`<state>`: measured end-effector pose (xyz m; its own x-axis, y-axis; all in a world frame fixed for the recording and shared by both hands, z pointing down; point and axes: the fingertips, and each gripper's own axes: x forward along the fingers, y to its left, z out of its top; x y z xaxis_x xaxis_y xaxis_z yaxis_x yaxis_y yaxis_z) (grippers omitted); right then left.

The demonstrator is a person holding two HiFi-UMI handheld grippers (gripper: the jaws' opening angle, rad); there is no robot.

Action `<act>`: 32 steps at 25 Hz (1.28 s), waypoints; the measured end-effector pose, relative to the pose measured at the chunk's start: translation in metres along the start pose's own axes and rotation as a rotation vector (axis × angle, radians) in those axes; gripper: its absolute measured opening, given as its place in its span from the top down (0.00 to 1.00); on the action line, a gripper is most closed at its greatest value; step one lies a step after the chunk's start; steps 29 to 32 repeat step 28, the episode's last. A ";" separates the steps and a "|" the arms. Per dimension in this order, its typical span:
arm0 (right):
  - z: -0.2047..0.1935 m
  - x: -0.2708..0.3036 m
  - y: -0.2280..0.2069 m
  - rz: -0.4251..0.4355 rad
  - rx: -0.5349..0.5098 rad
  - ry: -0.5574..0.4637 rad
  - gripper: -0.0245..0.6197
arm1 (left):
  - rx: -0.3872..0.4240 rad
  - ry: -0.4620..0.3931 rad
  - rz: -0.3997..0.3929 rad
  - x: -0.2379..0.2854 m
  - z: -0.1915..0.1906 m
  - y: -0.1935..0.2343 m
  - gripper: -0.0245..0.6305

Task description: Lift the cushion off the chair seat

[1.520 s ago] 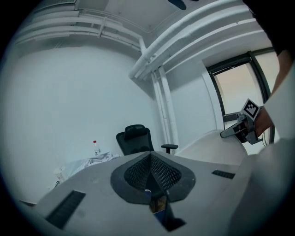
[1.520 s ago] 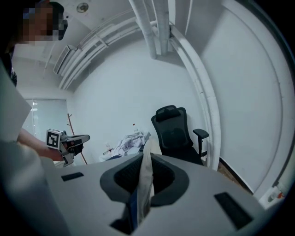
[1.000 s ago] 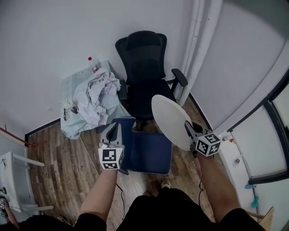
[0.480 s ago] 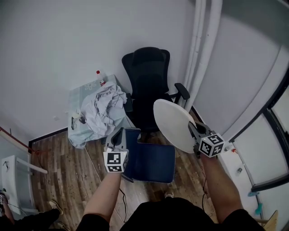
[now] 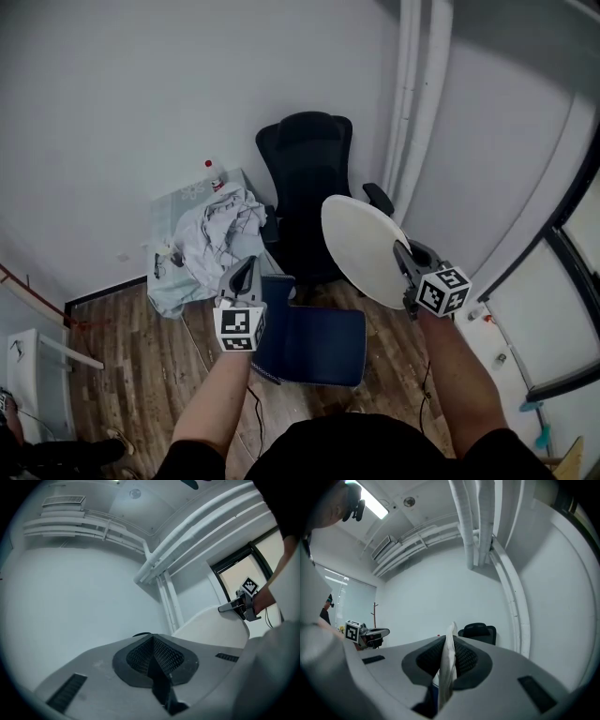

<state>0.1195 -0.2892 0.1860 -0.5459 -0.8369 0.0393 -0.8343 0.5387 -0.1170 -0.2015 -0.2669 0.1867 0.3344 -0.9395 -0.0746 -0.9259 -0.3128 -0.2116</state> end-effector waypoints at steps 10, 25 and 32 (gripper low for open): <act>0.010 0.001 0.002 0.009 -0.024 -0.016 0.90 | 0.016 -0.010 0.003 -0.003 0.007 0.001 0.96; 0.008 0.000 -0.004 0.007 0.003 -0.033 0.90 | 0.013 -0.006 0.019 -0.006 0.007 0.001 0.96; 0.009 0.001 -0.007 0.007 0.016 -0.045 0.90 | 0.010 -0.002 0.022 -0.004 0.005 0.002 0.96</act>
